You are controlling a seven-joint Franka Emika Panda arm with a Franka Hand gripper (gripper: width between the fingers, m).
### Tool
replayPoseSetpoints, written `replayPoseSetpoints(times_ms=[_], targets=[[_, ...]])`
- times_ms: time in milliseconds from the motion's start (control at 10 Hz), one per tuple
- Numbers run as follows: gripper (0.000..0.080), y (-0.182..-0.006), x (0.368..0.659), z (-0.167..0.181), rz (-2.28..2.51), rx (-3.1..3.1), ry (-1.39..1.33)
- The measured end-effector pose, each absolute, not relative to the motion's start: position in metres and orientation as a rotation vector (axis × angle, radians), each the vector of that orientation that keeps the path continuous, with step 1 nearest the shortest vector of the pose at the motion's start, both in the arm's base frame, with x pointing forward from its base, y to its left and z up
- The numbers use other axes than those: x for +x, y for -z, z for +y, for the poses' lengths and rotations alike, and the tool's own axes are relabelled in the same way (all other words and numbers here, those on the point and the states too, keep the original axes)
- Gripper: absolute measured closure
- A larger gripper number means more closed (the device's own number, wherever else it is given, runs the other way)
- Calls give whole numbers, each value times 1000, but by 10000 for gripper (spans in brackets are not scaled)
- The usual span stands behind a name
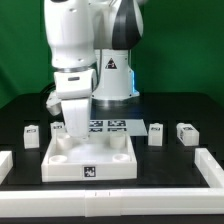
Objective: Assemble one leg
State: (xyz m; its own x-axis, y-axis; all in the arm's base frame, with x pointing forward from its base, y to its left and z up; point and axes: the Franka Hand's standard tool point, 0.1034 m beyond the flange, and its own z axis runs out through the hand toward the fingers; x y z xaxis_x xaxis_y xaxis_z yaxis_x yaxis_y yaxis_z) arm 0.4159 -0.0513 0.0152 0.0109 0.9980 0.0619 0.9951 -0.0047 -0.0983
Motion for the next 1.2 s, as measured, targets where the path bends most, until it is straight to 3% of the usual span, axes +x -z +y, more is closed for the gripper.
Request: replayPoseSetpoints(times_ms=[500, 1100, 1200], targets=[[738, -15, 468, 17, -2158, -2144, 27], [738, -15, 485, 47, -2130, -2185, 80], [650, -15, 485, 46, -2130, -2185, 80]])
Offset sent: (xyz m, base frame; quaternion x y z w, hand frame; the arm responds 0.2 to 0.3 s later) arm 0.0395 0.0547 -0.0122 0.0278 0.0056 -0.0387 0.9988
